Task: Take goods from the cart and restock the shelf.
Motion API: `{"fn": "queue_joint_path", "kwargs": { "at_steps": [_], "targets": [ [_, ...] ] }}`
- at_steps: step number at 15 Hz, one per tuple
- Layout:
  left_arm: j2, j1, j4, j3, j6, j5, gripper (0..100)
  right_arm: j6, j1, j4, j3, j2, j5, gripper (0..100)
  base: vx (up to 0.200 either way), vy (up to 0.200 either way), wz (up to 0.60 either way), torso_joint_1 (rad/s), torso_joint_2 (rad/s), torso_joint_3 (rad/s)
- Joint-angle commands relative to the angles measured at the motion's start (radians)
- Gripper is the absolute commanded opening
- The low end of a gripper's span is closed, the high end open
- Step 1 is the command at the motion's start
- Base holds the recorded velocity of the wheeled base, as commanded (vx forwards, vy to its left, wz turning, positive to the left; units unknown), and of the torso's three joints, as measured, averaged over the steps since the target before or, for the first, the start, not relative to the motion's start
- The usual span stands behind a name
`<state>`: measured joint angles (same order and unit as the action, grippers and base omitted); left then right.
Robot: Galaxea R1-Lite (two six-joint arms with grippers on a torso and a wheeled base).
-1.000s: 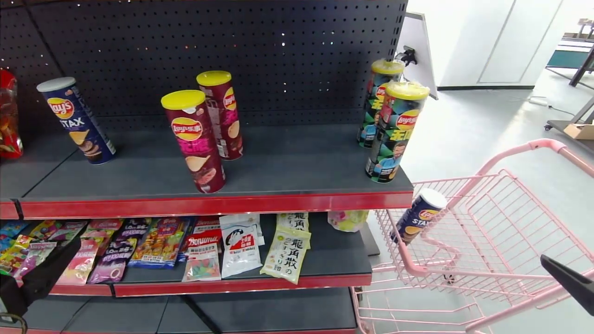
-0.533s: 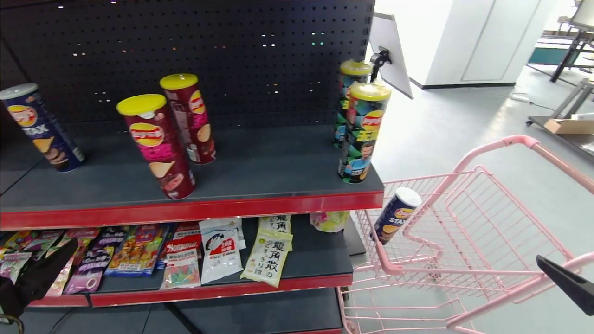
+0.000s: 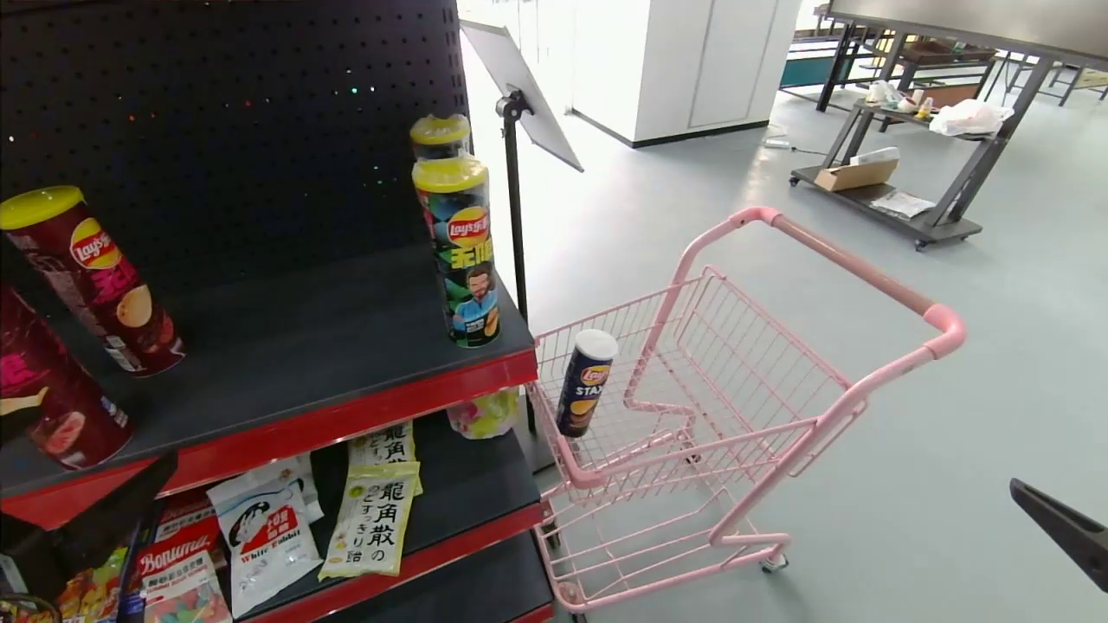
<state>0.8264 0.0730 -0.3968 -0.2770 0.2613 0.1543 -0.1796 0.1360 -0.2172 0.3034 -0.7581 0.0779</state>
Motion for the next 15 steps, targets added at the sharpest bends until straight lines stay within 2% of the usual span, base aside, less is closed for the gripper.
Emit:
{"fn": "queue_joint_path", "kwargs": {
  "at_steps": [1,3,4,9,12,15],
  "targets": [
    [-0.027,0.001,0.001,0.010,0.000,0.039,100,-0.001,0.001,-0.001,-0.001,-0.003,0.000,100,0.000,0.000,0.00,0.000,0.00,0.000],
    [-0.055,0.001,0.004,0.025,-0.005,0.126,100,-0.001,0.001,-0.001,-0.003,-0.007,0.002,100,0.000,0.000,0.00,0.000,0.00,0.000],
    [-0.062,0.001,0.004,0.029,-0.005,0.148,100,-0.001,-0.001,-0.002,-0.001,-0.017,0.002,100,0.000,0.000,0.00,-0.100,0.20,0.115],
    [-0.089,0.001,0.004,0.036,-0.008,0.162,100,-0.001,0.001,-0.004,0.002,-0.056,0.000,100,0.000,0.000,0.00,-0.142,0.35,0.203],
    [-0.151,0.001,0.006,0.079,-0.010,0.235,100,-0.001,0.001,-0.008,0.025,-0.115,-0.001,100,0.000,0.000,0.00,-0.152,0.38,0.227],
    [-0.164,0.001,0.006,0.094,-0.010,0.240,100,-0.001,0.002,-0.014,0.025,-0.147,-0.003,100,0.000,0.000,0.00,-0.183,0.48,0.290]
  ]
}}
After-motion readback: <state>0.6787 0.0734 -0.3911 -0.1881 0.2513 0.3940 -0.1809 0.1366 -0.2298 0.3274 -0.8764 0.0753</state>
